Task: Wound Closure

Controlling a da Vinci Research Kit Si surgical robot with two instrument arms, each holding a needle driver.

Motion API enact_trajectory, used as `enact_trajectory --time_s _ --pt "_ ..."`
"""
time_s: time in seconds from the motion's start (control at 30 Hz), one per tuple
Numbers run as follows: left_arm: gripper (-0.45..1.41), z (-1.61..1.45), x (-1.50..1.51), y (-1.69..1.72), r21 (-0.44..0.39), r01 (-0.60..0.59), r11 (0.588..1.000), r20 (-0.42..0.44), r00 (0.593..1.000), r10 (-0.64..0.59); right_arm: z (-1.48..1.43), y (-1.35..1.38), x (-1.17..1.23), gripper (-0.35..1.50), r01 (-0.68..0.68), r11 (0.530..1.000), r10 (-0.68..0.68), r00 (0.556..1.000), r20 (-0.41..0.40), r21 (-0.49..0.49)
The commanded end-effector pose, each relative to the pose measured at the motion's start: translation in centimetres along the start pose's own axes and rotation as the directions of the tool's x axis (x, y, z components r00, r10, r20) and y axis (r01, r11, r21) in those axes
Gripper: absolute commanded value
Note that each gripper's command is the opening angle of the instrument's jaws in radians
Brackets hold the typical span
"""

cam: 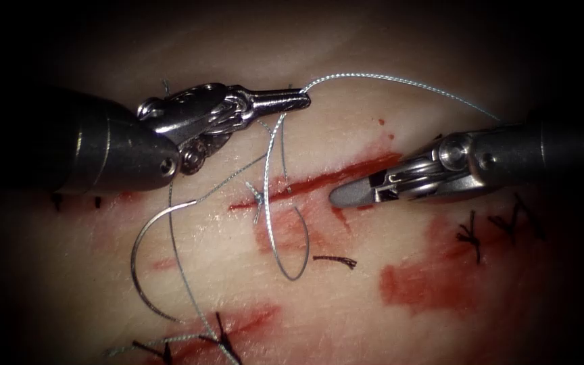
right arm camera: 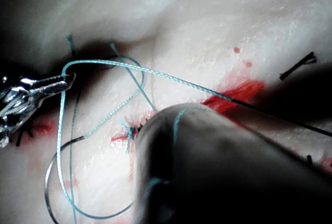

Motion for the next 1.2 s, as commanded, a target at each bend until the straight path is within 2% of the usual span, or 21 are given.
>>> enact_trajectory --time_s 0.03,0.23,0.37,0.43,0.53,0.67,0.77,0.87,0.93,0.97,1.03,1.07,1.17,1.2 --pt "-0.45 0.05 -0.05 -0.03 -0.001 0.0 1.0 0.0 1.0 0.0 0.1 0.0 0.0 -0.35 -0.007 1.0 0.007 1.0 0.0 -0.002" --pt "-0.45 0.06 -0.05 -0.02 -0.001 0.0 1.0 0.001 1.0 0.0 0.17 0.04 0.07 -0.35 -0.055 0.998 0.056 0.998 -0.042 0.009" --pt "-0.45 0.06 -0.05 -0.02 -0.001 0.001 1.0 0.001 1.0 -0.001 0.21 0.07 0.18 -0.35 -0.118 0.99 0.125 0.988 -0.091 0.072" --pt "-0.45 0.06 -0.04 -0.02 -0.002 0.007 1.0 0.001 1.0 -0.007 0.24 0.1 0.28 -0.35 -0.105 0.984 0.127 0.98 -0.154 0.146" --pt "-0.45 0.06 -0.04 -0.01 -0.002 0.007 1.0 0.001 1.0 -0.007 0.26 0.08 0.37 -0.35 -0.008 0.985 0.052 0.965 -0.255 0.173" --pt "-0.45 0.07 -0.05 -0.01 -0.001 0.007 1.0 0.001 1.0 -0.007 0.23 0.03 0.41 -0.35 0.109 0.988 -0.061 0.928 -0.367 0.112" --pt "-0.45 0.08 -0.05 -0.01 -0.001 0.013 1.0 0.0 1.0 -0.013 0.25 0.06 0.42 -0.35 0.152 0.986 -0.112 0.904 -0.412 0.065" --pt "-0.45 0.1 -0.05 -0.01 -0.002 0.013 1.0 0.001 1.0 -0.013 0.33 0.18 0.41 -0.35 0.327 0.941 -0.328 0.825 -0.461 -0.083" --pt "-0.45 0.11 -0.05 -0.01 -0.002 0.013 1.0 0.001 1.0 -0.013 0.36 0.2 0.38 -0.35 0.383 0.914 -0.399 0.796 -0.455 -0.131" --pt "-0.45 0.13 -0.05 -0.01 0.0 0.013 1.0 -0.001 1.0 -0.013 0.41 0.2 0.36 -0.35 0.46 0.866 -0.498 0.753 -0.431 -0.195" --pt "-0.45 0.18 -0.05 -0.01 0.005 0.013 1.0 0.0 1.0 -0.013 0.47 0.2 0.32 -0.35 0.521 0.823 -0.566 0.721 -0.4 -0.226" --pt "-0.45 0.22 -0.05 -0.02 -0.003 0.013 1.0 -0.002 1.0 -0.013 0.53 0.21 0.25 -0.35 0.573 0.792 -0.609 0.712 -0.35 -0.213" --pt "-0.45 0.29 -0.04 -0.06 -0.033 0.011 0.999 -0.007 1.0 -0.012 0.61 0.22 0.17 -0.35 0.605 0.78 -0.622 0.726 -0.292 -0.156" --pt "-0.45 0.31 -0.04 -0.1 -0.049 0.009 0.999 -0.014 1.0 -0.01 0.66 0.21 0.11 -0.35 0.618 0.782 -0.613 0.736 -0.286 -0.086"
